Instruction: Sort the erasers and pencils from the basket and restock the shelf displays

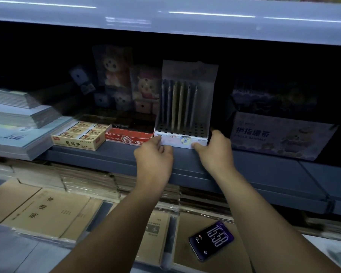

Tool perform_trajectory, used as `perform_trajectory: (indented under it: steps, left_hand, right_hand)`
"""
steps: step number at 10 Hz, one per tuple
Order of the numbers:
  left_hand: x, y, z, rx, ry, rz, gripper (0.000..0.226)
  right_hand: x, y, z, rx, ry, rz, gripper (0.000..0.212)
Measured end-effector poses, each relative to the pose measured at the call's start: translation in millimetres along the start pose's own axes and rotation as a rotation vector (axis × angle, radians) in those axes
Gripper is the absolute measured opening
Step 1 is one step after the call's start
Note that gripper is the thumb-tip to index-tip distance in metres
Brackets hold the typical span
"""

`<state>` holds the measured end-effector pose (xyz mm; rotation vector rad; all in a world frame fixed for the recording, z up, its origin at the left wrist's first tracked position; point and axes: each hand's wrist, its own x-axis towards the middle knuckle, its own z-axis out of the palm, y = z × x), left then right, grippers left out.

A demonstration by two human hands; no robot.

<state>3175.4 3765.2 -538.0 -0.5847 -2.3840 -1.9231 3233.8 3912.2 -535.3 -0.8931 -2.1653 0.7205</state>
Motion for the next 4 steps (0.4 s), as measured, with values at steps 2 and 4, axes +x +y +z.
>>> perform_trajectory:
  steps: [2,4]
  left_hand:
    - [4,-1,1,0.040,-0.031,0.015,0.045]
    - [0,3,-20,0.063,-0.129,0.068,0.044]
  right_hand:
    - [0,-1,-1,-0.019,-0.036,-0.028,0.038]
    - [-8,-1,-23,-0.026,-0.183,-0.041,0.039]
